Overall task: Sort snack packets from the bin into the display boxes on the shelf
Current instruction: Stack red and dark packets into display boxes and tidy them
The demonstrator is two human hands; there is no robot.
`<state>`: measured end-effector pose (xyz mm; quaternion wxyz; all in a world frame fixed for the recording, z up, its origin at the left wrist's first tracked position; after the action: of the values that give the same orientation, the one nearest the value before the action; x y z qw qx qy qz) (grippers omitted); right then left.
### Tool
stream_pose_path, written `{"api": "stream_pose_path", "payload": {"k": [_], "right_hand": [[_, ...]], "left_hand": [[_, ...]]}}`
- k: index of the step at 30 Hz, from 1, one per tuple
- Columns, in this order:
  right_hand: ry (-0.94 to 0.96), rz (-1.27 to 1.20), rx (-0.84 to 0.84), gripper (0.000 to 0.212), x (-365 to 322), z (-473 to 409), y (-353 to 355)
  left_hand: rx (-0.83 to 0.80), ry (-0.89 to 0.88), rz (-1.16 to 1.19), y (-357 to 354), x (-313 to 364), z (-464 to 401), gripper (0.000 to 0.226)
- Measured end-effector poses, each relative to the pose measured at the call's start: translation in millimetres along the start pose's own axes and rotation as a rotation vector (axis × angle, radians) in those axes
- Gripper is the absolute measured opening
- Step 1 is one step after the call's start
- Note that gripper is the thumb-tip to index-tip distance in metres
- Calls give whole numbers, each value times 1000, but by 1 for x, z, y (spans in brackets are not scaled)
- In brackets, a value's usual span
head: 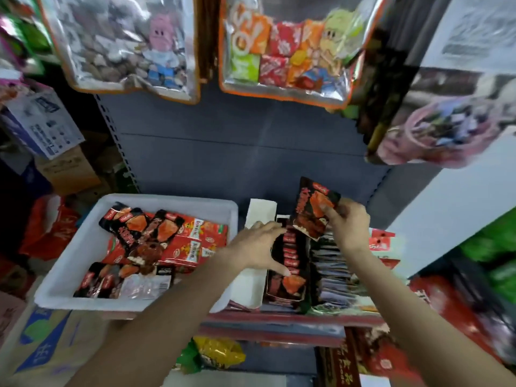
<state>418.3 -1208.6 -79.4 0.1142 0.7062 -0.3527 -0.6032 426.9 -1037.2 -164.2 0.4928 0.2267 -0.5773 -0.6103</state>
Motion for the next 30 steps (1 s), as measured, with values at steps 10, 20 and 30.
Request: {"api": "stream_pose_path", "payload": {"k": [10,20,30], "right_hand": [[76,-15,-81,15,8,0,-1],[109,19,-120,16,14,0,-20],[251,240,-350,10,3,5,-41]], "left_hand": [[-69,-5,-141,-26,9,-21,119],[-83,-41,-93,-33,3,-8,89],[-58,-102,-15,-30,5,8,83]]}}
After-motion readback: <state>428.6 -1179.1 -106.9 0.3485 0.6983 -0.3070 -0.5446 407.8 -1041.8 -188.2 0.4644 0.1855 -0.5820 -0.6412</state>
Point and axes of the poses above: each hand's wrist, its own z-axis away from the middle knuckle, its own y-axis out of the back of the hand, x = y × z, the point moved 5 cm from there along -z, towards the middle knuckle, and after that the axes turned 2 degrees about y, right-handed, at the moved point
